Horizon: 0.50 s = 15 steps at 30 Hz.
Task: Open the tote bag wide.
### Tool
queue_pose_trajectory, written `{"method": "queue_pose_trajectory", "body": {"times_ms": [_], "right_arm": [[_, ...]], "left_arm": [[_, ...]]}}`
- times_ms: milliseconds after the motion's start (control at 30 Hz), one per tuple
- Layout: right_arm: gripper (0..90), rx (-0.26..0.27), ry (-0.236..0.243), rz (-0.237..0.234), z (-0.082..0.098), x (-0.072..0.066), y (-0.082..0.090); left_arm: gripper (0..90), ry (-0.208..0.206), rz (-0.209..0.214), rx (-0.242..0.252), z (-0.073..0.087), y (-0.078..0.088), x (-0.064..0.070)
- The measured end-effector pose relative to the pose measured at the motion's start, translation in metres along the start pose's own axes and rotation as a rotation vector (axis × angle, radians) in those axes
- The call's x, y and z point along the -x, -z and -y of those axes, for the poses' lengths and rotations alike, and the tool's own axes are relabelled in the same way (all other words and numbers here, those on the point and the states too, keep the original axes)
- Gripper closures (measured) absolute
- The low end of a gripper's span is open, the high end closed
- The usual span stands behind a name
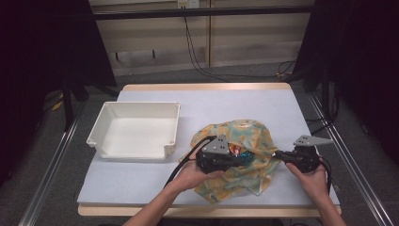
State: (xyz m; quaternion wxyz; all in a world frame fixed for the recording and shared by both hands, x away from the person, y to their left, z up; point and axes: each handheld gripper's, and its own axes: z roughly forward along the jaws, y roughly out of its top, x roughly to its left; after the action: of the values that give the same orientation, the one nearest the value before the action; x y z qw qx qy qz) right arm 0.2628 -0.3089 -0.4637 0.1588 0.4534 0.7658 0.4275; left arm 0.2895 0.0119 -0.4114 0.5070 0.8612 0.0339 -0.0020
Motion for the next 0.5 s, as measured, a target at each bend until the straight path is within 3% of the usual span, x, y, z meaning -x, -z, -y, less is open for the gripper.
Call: {"method": "queue_pose_trajectory", "body": {"times_ms": [67, 200, 300, 400, 500], "right_arm": [[90.0, -0.007, -0.015, 0.0, 0.002, 0.004, -0.003], [90.0, -0.059, 0.017, 0.035, 0.005, 0.005, -0.009], [90.0, -0.077, 0.01, 0.035, 0.008, 0.006, -0.014], [89.2, -0.058, 0.023, 0.028, 0.008, 0.003, -0.011], [74.3, -0.009, 0.028, -0.009, 0.006, 0.0, -0.001]], "left_arm": [[90.0, 0.0, 0.002, -0.001, 0.001, 0.003, 0.002], [90.0, -0.011, 0.015, -0.008, 0.005, 0.007, 0.004], [90.0, 0.004, 0.024, 0.0, 0.007, 0.006, 0.005], [90.0, 0.016, 0.017, 0.013, 0.007, 0.006, 0.004], [90.0, 0.026, 0.009, 0.019, 0.007, 0.006, 0.002]]}}
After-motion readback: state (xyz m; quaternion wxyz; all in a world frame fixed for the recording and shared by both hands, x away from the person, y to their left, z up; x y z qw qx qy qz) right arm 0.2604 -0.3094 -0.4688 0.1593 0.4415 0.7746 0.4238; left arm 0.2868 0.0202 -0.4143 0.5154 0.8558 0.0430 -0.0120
